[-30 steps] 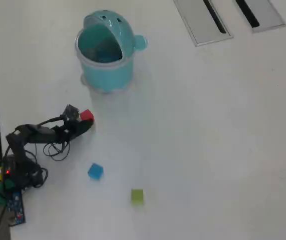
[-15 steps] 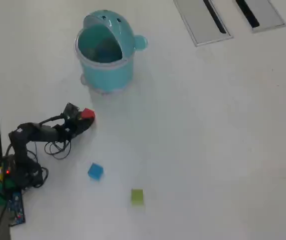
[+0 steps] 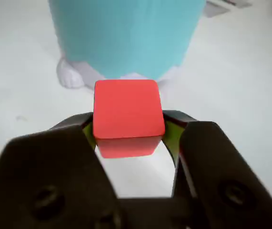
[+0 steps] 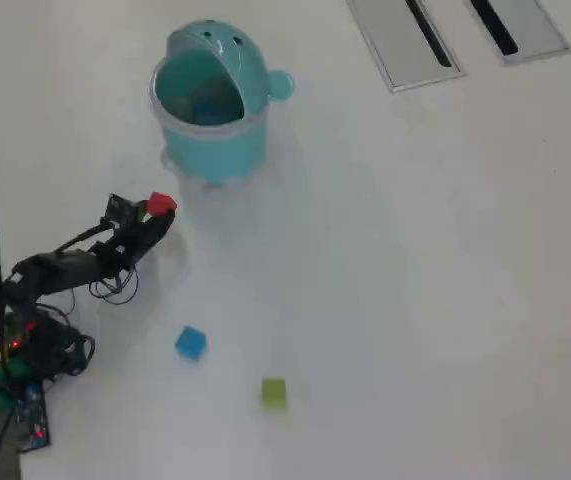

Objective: Grasp RGB lego blocks and put them in the bin one by one.

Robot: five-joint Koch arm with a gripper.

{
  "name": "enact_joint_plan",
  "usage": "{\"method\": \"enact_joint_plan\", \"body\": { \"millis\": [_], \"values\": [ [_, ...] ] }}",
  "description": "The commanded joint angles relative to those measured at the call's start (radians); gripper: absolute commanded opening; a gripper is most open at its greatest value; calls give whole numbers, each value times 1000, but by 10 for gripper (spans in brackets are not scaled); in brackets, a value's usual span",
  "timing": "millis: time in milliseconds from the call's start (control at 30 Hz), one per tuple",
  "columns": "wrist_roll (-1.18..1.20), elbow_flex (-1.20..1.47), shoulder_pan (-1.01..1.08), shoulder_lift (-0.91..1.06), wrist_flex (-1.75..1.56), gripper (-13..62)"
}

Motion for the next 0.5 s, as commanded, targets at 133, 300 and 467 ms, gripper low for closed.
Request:
{"method": "enact_joint_plan", "body": {
  "millis": [133, 300, 467],
  "values": [
    [9, -74, -21, 202, 137, 86],
    [55, -296, -87, 288, 276, 84],
    [71, -480, -146, 258, 316, 69]
  ]
}}
